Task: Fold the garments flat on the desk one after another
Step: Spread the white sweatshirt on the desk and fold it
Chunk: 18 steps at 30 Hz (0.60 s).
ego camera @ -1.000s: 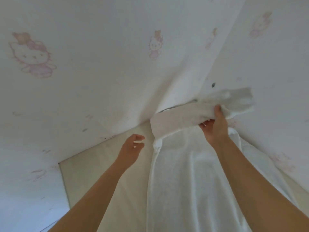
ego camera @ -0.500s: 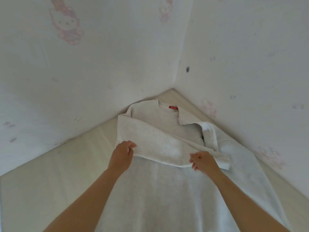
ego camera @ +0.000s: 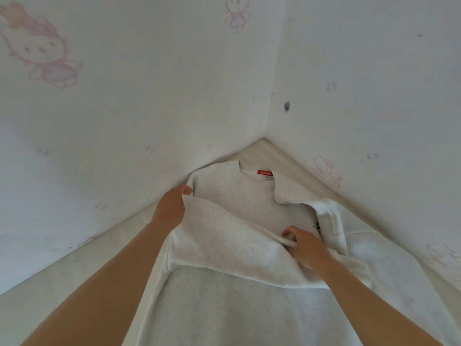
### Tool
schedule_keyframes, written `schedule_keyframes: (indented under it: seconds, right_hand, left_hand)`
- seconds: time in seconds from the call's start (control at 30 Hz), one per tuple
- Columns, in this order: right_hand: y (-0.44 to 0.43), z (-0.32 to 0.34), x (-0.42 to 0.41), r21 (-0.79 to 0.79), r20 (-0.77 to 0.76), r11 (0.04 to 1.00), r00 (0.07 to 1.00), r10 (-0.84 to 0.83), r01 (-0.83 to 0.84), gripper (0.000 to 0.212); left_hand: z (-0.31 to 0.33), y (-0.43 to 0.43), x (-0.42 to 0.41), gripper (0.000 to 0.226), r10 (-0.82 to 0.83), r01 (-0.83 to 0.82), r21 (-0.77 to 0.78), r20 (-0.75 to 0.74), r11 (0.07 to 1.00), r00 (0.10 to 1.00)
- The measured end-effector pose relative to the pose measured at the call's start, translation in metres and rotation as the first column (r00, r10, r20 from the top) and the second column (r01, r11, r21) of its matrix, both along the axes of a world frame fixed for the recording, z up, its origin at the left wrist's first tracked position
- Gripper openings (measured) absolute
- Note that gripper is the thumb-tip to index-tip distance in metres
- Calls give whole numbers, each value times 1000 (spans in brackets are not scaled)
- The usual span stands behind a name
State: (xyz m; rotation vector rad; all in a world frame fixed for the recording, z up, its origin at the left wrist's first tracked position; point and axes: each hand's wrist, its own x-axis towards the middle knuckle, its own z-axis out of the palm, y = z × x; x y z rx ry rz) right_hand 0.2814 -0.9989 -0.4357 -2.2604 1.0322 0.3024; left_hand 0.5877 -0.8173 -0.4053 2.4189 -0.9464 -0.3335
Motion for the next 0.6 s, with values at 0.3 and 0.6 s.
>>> schedule_keyframes:
  seconds: [0.3, 0.6]
  right_hand:
    - [-22, 107, -1, -293, 508, 935, 861, -24, 199, 10]
    - [-121, 57, -7, -360, 14, 891, 956, -292, 277, 32]
  left_hand:
    - [-1, -63, 59, 47, -310, 323, 260, -91, 910, 946]
    - [-6, -85, 70, 12, -641, 458, 586, 141, 669, 755]
